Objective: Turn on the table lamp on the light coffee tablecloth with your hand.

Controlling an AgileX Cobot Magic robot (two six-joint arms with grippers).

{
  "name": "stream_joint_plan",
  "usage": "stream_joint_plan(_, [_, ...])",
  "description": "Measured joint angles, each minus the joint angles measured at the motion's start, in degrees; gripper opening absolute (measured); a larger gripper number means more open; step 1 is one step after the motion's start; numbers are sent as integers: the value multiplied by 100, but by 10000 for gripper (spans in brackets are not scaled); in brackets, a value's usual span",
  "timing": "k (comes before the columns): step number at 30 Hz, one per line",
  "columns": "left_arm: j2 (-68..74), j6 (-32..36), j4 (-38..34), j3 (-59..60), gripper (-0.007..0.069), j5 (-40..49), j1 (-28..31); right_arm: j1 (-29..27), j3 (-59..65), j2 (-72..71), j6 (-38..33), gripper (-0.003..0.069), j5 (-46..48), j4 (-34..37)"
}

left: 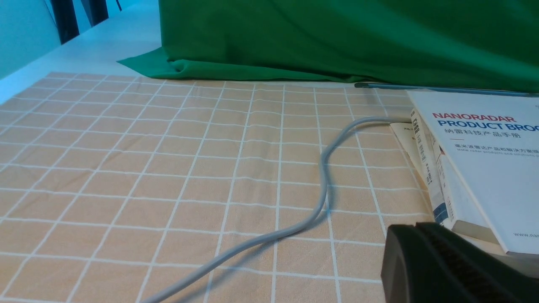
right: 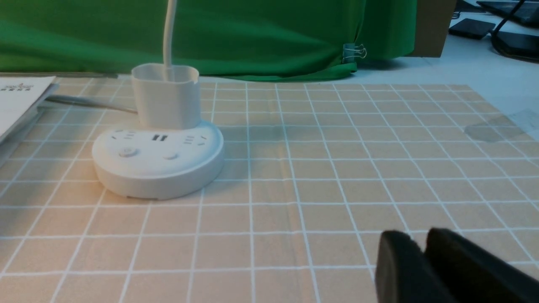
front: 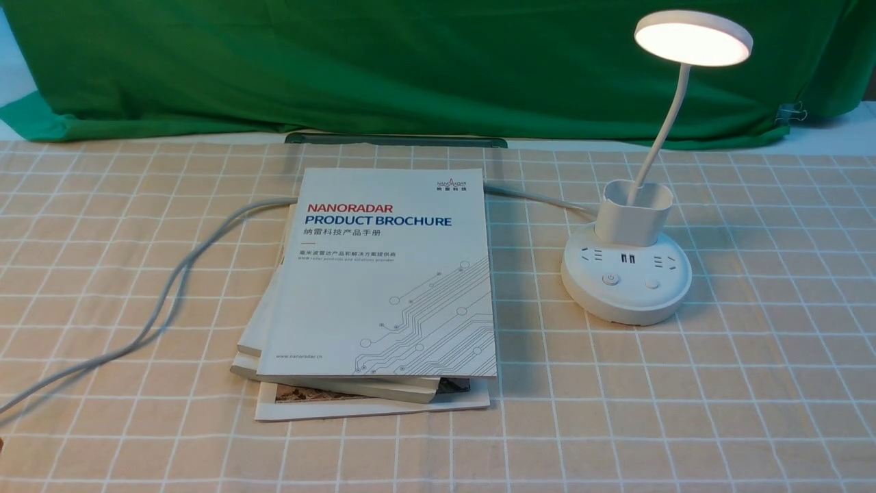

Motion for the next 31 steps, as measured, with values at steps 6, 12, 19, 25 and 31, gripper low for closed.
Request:
stream_joint_plan(6, [0,0,0,0,21,0,0,0,0,0,0,168,0,0])
stream_joint_plan(12, [0,0,0,0,21,0,0,0,0,0,0,182,0,0])
stream_joint_plan(19, [0,0,0,0,21,0,0,0,0,0,0,199,0,0])
stream_joint_plan(25, [0,0,0,0,21,0,0,0,0,0,0,213,0,0])
stream_joint_plan(31, [0,0,0,0,21,0,0,0,0,0,0,229,0,0])
